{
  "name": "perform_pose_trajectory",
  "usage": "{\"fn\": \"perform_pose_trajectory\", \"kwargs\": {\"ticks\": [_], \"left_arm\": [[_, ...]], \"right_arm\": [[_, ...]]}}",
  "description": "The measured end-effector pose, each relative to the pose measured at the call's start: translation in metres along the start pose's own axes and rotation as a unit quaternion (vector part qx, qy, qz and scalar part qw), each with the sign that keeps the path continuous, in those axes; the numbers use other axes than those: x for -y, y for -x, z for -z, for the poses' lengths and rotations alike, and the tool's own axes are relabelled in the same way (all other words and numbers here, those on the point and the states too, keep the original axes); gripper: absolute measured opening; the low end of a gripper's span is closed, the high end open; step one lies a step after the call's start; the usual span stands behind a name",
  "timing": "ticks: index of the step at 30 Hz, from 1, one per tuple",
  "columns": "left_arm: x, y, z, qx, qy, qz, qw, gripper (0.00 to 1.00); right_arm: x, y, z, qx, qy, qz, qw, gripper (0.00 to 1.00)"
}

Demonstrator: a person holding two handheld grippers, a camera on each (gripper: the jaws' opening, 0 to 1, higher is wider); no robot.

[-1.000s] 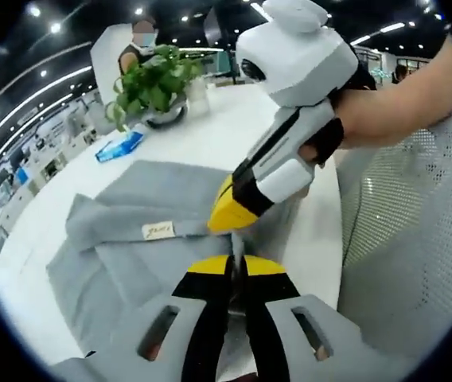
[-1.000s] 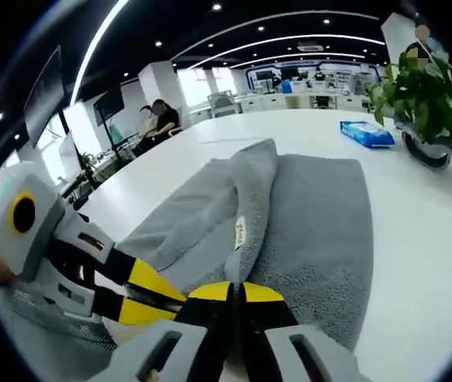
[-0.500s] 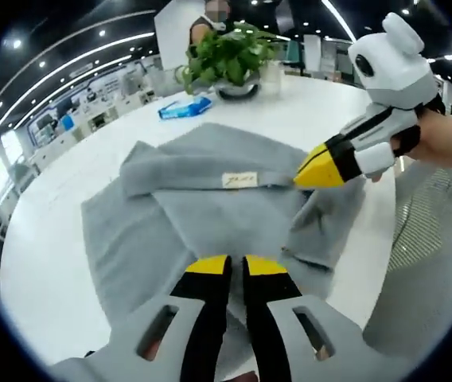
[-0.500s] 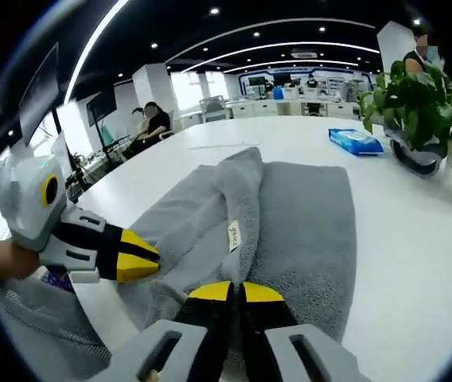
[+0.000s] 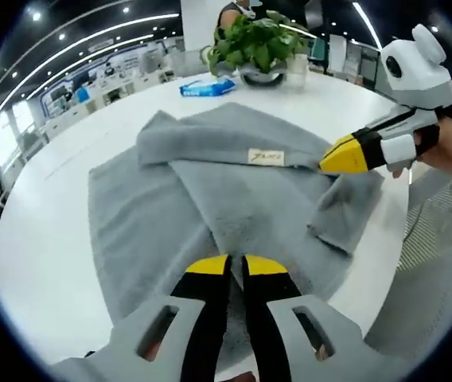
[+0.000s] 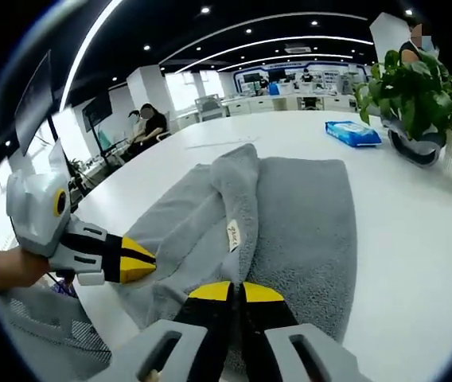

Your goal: Open the folded towel by lifting each exposed corner and separating the folded layers until the towel lies flat within the target outline without major curled edges

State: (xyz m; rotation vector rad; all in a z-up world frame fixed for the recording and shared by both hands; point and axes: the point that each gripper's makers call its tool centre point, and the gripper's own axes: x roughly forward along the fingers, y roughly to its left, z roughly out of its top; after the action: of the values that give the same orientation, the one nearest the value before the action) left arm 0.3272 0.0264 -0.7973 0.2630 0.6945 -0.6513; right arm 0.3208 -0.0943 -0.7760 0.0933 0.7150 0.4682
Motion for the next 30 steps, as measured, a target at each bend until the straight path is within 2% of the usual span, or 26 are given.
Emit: {"fn": "perform_pose_trajectory", "kwargs": {"ticks": [9,11,15,16,18,19,22,25,26,28,29,30], "left_arm": [[0.0,0.0,0.001,0.01,0.018,0.01,0.9997,0.05],[0.0,0.0,0.001,0.012,0.019,0.011,0.9997,0.05],[0.001,0.0,0.001,0.017,0.018,0.015,0.9996,0.06],[0.002,0.0,0.0,0.016,0.007,0.021,0.9996,0.06],[0.0,0.001,0.0,0.014,0.007,0.017,0.9997,0.09],[-0.006,0.002,0.001,0.017,0.024,0.0,0.9996,0.13],[-0.009,0.006,0.004,0.019,0.067,0.007,0.9976,0.14],[-0.013,0.006,0.006,0.018,0.065,0.003,0.9978,0.14],[-0.013,0.005,0.007,0.016,0.064,0.002,0.9978,0.14],[-0.023,0.008,0.024,-0.037,0.013,-0.024,0.999,0.08],[-0.019,0.005,0.003,0.028,0.013,-0.015,0.9994,0.09],[-0.018,0.007,0.013,0.0,0.029,-0.014,0.9995,0.09]], "right_arm": [[0.012,0.006,0.003,-0.019,0.03,-0.015,0.9993,0.0],[0.011,0.007,0.002,-0.018,0.007,-0.031,0.9993,0.0],[0.015,0.009,0.003,-0.021,0.007,-0.038,0.999,0.0],[0.014,0.01,0.003,-0.022,0.006,-0.039,0.999,0.0],[0.013,0.011,0.003,-0.023,0.004,-0.042,0.9988,0.0],[0.013,0.011,0.003,-0.023,0.008,-0.044,0.9987,0.0],[0.013,0.012,0.005,-0.028,0.023,-0.046,0.9983,0.0],[0.017,0.013,0.005,-0.033,0.019,-0.05,0.998,0.0],[0.017,0.014,0.005,-0.033,0.02,-0.05,0.998,0.0],[0.032,0.017,0.005,-0.033,0.038,-0.023,0.9985,0.0],[0.034,0.018,0.005,-0.032,0.035,-0.025,0.9986,0.0],[0.04,0.021,0.005,-0.034,0.022,-0.027,0.9988,0.0]]}}
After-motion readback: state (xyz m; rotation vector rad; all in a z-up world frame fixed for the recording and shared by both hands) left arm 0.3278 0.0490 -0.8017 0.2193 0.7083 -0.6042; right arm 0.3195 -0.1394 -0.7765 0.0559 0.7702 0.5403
